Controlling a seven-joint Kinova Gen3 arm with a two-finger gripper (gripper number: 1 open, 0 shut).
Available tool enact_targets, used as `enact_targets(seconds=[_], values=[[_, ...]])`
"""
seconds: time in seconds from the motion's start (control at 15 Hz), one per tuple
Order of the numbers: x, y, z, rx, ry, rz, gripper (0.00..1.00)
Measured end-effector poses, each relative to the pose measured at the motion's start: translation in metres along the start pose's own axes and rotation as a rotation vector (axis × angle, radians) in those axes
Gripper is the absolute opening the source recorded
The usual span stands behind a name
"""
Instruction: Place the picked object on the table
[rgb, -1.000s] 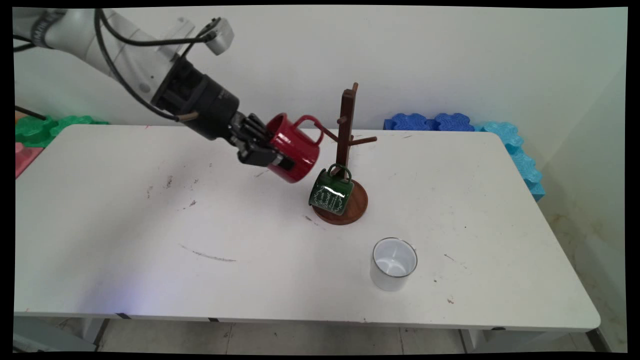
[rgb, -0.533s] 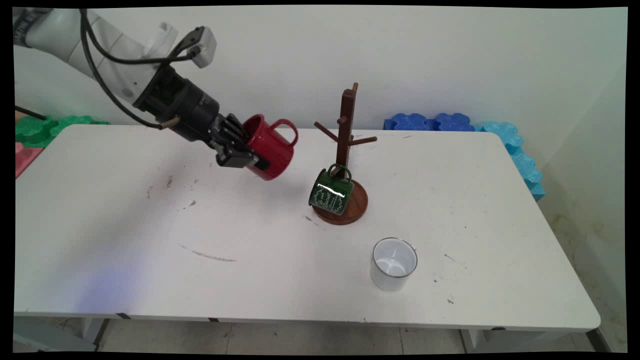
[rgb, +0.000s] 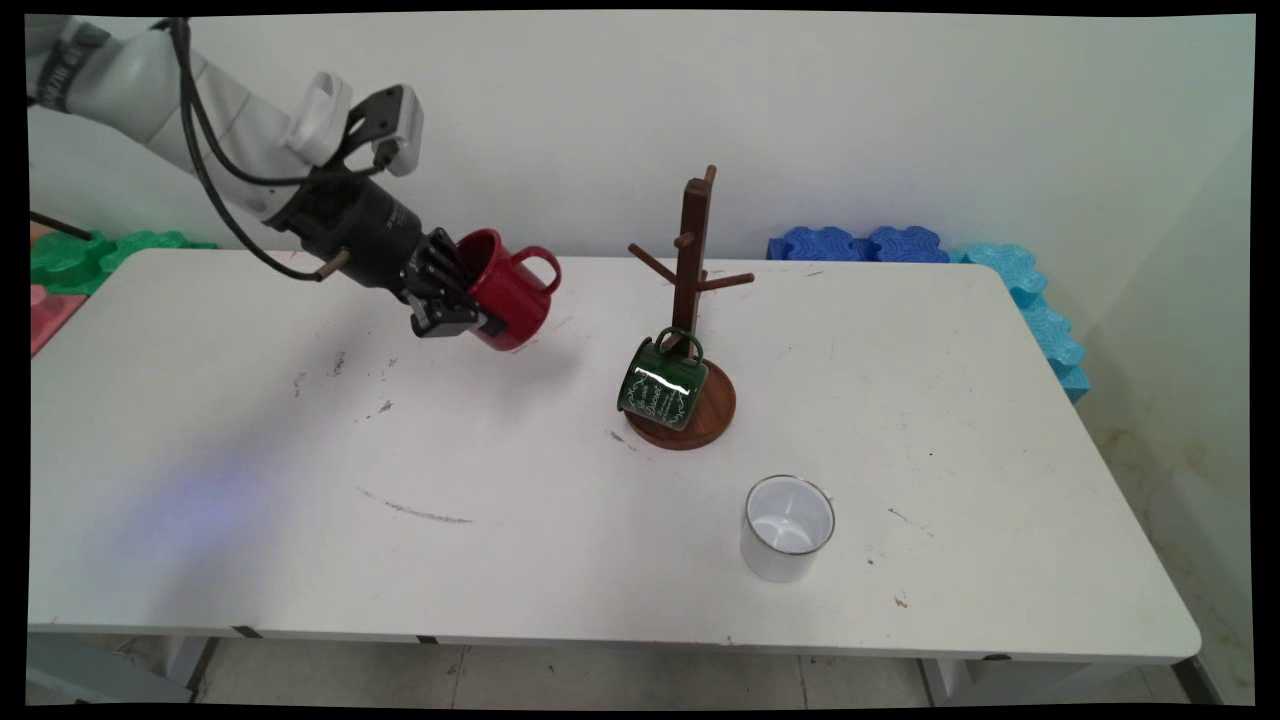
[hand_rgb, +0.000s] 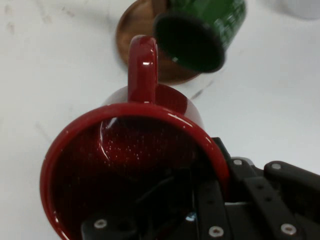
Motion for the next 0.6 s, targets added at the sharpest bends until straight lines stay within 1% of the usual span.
enact_targets(seconds=[0.33,0.6], values=[[-0.008,-0.014,0.017,0.046,-0.050,0.064,0.00],[-0.013,-0.025,0.034,0.068,-0.086,0.102,0.00]])
